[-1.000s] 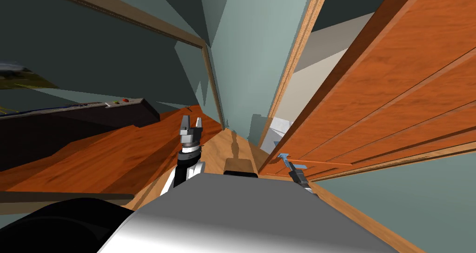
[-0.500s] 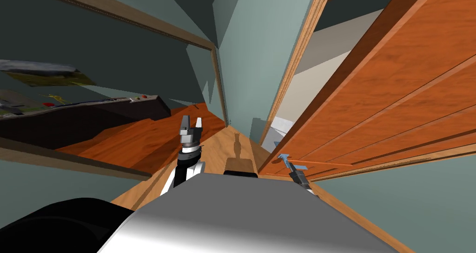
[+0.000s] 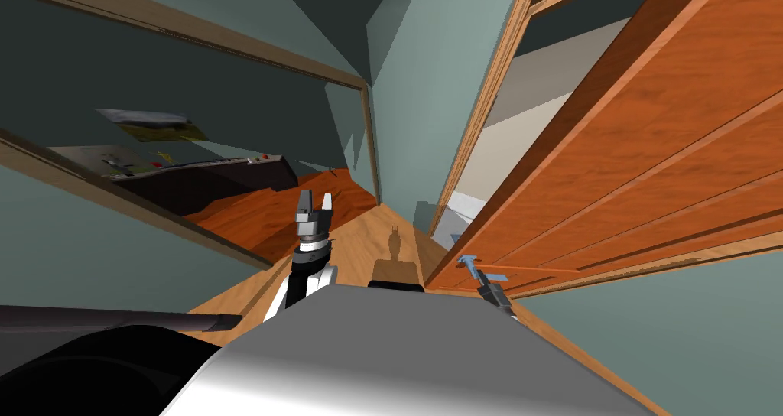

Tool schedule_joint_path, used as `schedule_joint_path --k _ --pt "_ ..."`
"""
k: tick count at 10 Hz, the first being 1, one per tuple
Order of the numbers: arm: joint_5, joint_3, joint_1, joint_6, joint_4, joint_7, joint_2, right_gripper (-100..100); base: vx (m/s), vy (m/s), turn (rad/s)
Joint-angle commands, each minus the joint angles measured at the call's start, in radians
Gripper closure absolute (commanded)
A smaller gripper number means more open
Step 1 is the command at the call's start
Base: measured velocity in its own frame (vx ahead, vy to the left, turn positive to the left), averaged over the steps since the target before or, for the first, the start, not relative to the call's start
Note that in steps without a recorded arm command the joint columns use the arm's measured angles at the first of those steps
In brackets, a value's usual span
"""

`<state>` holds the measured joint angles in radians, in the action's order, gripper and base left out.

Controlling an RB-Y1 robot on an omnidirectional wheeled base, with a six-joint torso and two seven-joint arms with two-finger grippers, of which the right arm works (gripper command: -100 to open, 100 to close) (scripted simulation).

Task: Pull the door open

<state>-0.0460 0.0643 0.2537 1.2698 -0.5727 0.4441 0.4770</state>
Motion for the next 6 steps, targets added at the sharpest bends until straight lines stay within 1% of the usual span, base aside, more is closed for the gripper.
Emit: schedule_joint_path --k 1,2,3,4,6 --pt "-0.002 -0.001 0.003 0.014 0.006 0.003 0.007 100 -0.211 -0.089 0.164" --pt "-0.002 0.000 0.003 0.019 0.010 0.005 0.009 100 -0.215 -0.057 0.137" --pt "0.001 0.004 0.002 0.012 0.004 0.003 0.003 100 -0.089 -0.015 0.029" --pt "0.003 0.006 -0.002 0.018 0.014 0.006 0.004 100 -0.143 -0.027 0.156" --pt "0.003 0.007 -0.007 0.025 0.024 0.007 0.006 100 -0.218 -0.065 0.168"
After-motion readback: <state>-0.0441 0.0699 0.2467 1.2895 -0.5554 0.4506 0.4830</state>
